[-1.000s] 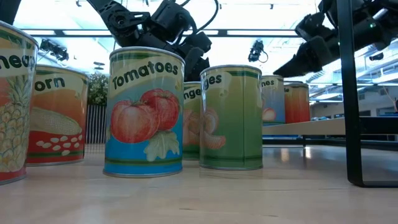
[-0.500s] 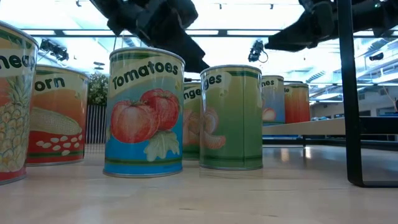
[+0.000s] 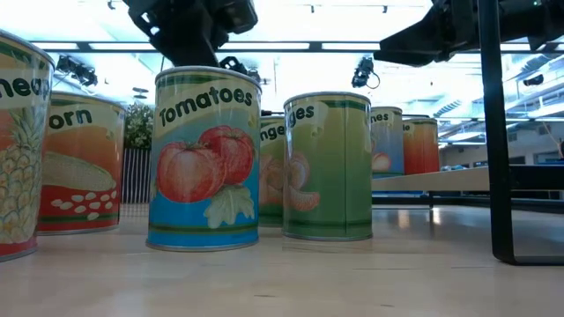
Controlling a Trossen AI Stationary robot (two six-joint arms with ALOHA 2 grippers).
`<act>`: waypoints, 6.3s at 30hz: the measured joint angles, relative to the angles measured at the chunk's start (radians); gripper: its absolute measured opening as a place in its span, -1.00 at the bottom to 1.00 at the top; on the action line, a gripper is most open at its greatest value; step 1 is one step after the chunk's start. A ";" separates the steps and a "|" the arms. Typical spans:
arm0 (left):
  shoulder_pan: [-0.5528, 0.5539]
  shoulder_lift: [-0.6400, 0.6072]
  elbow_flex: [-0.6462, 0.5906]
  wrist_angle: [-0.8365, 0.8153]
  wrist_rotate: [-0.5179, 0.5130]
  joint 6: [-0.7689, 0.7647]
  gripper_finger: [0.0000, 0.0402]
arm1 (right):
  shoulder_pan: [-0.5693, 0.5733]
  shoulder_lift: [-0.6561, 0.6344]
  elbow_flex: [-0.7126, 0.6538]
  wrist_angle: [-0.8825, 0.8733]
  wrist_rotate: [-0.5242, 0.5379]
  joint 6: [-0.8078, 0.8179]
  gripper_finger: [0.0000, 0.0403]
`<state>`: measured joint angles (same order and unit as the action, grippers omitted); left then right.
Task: Pick and place cans onto a shelf
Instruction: Put the top canned oranges on the shelf
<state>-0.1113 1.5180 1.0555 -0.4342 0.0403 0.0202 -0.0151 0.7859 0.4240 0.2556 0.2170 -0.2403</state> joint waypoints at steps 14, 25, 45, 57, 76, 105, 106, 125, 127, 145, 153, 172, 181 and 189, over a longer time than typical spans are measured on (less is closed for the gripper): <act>-0.012 0.168 -0.002 0.120 -0.018 -0.008 0.94 | 0.002 0.018 -0.001 0.028 -0.007 -0.002 0.78; -0.012 0.185 -0.002 0.212 0.019 -0.018 0.94 | 0.002 0.077 -0.002 0.043 -0.010 0.002 0.78; -0.014 0.238 -0.002 0.380 -0.151 0.079 0.94 | 0.057 0.228 0.139 -0.124 0.002 0.058 0.78; -0.017 0.245 -0.002 0.430 -0.287 0.050 0.94 | 0.092 0.385 0.250 -0.193 -0.024 0.054 0.78; -0.018 0.234 -0.003 0.458 -0.099 -0.005 0.94 | 0.133 0.540 0.391 -0.401 -0.058 0.159 0.78; -0.009 0.191 -0.002 0.370 -0.224 0.013 0.94 | 0.242 0.627 0.413 -0.444 -0.038 -0.173 0.78; -0.010 0.191 -0.002 0.369 -0.224 0.013 0.94 | 0.242 0.634 0.413 -0.440 -0.021 -0.179 0.78; -0.016 0.191 -0.002 0.362 -0.231 0.019 0.94 | 0.235 0.726 0.411 -0.372 0.211 -0.235 0.78; -0.016 0.191 -0.002 0.359 -0.231 0.025 0.94 | 0.235 0.713 0.411 -0.359 0.204 -0.235 0.78; 0.004 0.105 -0.002 0.141 -0.231 -0.009 0.94 | 0.216 0.752 0.520 -0.398 -0.008 0.044 0.79; 0.014 0.079 -0.002 0.036 -0.231 -0.042 0.94 | 0.207 0.875 0.659 -0.480 -0.005 0.148 0.80; 0.012 -0.060 -0.002 -0.165 -0.228 -0.169 0.94 | 0.179 0.984 0.775 -0.659 -0.001 0.220 0.78; 0.012 -0.057 -0.002 -0.164 -0.223 -0.166 0.94 | 0.172 0.981 0.770 -0.674 -0.030 0.221 0.66; 0.012 -0.057 -0.002 -0.157 -0.223 -0.179 0.94 | 0.173 0.963 0.767 -0.696 -0.046 0.206 0.64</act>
<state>-0.0994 1.4605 1.0534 -0.5911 -0.1825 -0.1587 0.1584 1.7490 1.1915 -0.4407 0.1706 -0.0340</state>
